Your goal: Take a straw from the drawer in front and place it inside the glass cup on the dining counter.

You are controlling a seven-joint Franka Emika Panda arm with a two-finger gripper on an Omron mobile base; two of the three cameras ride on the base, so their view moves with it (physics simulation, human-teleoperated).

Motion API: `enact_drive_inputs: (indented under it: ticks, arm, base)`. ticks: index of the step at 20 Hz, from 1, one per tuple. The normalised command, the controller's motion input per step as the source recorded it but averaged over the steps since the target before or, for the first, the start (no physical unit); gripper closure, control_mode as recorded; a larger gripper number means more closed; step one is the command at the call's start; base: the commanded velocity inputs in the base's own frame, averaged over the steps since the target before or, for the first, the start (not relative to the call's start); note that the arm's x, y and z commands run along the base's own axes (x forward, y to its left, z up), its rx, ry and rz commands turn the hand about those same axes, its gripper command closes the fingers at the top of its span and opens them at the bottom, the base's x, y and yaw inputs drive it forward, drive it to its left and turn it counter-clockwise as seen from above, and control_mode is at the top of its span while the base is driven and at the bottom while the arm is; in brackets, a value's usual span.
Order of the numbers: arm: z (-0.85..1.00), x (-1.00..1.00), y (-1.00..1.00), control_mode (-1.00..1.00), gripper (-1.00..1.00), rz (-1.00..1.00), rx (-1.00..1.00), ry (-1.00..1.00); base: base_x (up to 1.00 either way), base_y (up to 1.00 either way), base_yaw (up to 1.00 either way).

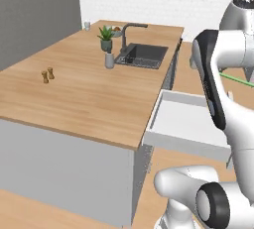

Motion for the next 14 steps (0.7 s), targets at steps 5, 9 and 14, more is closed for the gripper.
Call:
enact_drive_inputs:
  ticks: [5, 9, 14]
  arm:
    - [0.00, 0.00, 0.00, 1.00, 1.00, 0.00, 0.00, 0.00]
    - [0.00, 0.00, 0.00, 1.00, 1.00, 0.00, 0.00, 0.00]
    - [0.00, 0.00, 0.00, 1.00, 1.00, 0.00, 0.00, 0.00]
  base:
    - [-0.15, 1.00, -0.26]
    - [0.00, 1.00, -0.37]
    - [0.01, 1.00, -0.34]
